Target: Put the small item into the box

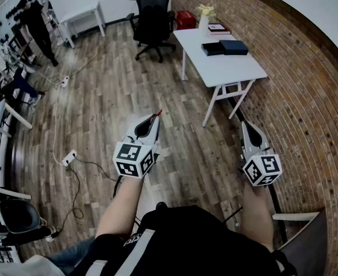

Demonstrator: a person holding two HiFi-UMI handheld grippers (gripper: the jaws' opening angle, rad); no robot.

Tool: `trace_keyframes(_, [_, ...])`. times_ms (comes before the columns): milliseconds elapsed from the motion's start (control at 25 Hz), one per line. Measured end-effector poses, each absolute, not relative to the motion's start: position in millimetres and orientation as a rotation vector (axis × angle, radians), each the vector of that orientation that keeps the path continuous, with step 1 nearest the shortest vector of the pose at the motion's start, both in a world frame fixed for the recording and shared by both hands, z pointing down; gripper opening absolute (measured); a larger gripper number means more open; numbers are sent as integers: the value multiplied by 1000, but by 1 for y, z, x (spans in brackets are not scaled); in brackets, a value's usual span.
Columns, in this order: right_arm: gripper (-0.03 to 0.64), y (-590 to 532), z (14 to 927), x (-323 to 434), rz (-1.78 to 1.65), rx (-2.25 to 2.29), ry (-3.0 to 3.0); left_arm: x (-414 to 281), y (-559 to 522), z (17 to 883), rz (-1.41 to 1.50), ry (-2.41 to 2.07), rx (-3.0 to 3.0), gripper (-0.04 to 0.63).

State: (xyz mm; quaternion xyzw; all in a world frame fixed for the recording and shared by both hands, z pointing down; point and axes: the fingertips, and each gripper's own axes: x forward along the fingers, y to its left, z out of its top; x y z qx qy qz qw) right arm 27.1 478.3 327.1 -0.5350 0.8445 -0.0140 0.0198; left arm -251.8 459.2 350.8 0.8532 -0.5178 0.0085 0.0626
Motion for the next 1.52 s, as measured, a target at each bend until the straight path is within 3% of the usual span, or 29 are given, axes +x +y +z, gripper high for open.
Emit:
trace_keyframes(400, [0,486,335,-32,22,-1681,2618,-303,467,369,19,-1522,2575,17])
trace_keyframes(640, [2,488,355,-49,-108,-1686,2599,-321,454,387,17,-1471,2554,17])
trace_keyframes(1200, [2,363,389,-3,-252,-1664,2619,-270,329,406,74,-1450,2539,17])
trace_keyframes(1520, [2,270,393,45,-301,-1608,2606,-207,238,400,137,-1429,2563,17])
